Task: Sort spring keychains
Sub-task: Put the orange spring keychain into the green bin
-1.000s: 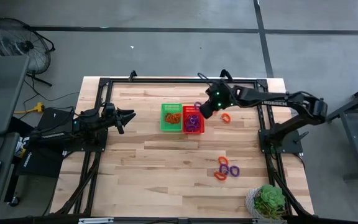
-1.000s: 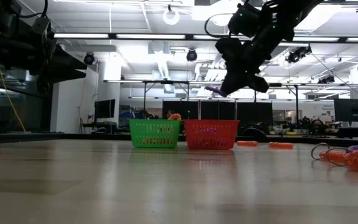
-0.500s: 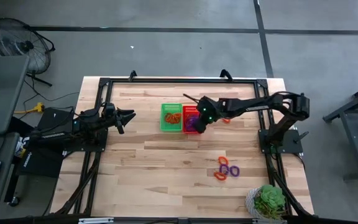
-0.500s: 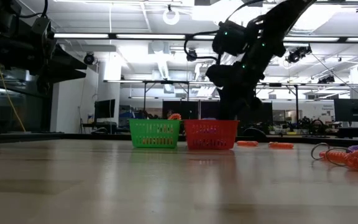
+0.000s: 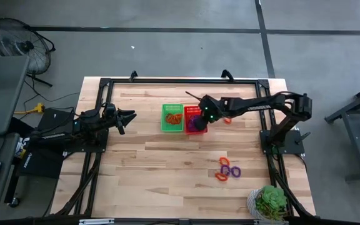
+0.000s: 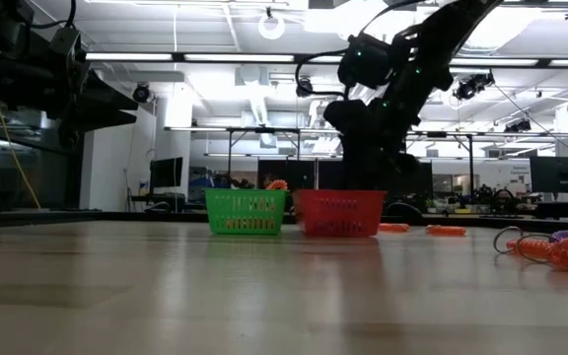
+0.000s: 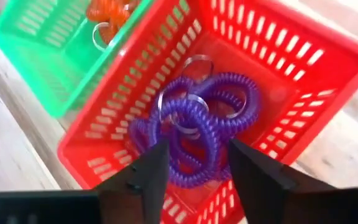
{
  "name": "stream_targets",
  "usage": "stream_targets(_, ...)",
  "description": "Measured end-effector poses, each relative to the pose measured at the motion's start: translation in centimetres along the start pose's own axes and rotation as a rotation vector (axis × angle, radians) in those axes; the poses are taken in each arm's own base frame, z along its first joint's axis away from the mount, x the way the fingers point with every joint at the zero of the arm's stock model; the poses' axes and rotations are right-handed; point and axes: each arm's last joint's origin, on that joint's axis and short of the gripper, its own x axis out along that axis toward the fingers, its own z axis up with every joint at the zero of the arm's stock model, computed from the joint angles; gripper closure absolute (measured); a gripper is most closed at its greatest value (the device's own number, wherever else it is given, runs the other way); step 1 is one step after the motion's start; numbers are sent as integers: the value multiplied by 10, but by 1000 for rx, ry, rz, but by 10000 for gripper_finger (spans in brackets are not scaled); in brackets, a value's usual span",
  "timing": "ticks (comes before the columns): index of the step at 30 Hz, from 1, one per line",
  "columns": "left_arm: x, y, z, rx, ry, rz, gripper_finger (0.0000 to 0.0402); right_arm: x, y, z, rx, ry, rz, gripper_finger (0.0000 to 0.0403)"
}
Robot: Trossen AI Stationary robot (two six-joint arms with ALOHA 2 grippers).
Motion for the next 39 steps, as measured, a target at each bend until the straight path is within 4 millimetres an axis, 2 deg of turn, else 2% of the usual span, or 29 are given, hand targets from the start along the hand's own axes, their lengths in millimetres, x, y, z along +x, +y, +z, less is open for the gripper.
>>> stream_targets(5,0,0,0,0,0,0,275,-15,-5,10,56,-65,3,214)
stream_targets(11,0,0,0,0,0,0,275,-51,-14,25,112,-176,20,211)
stream_targets(17,0,0,0,0,0,0,275,-82,-39,27,225,-208,-105,210)
stream_targets(23,0,0,0,0,0,0,275,-88,-65,27,394,-142,-174,210)
stream_targets(30,0,0,0,0,0,-1,275,-91,-78,34,422,-141,-191,211)
stream_targets(35,0,0,0,0,0,0,275,-99,-77,59,326,-78,-259,211)
stream_targets(39,0,0,0,0,0,0,275,-96,-75,81,260,20,-370,211)
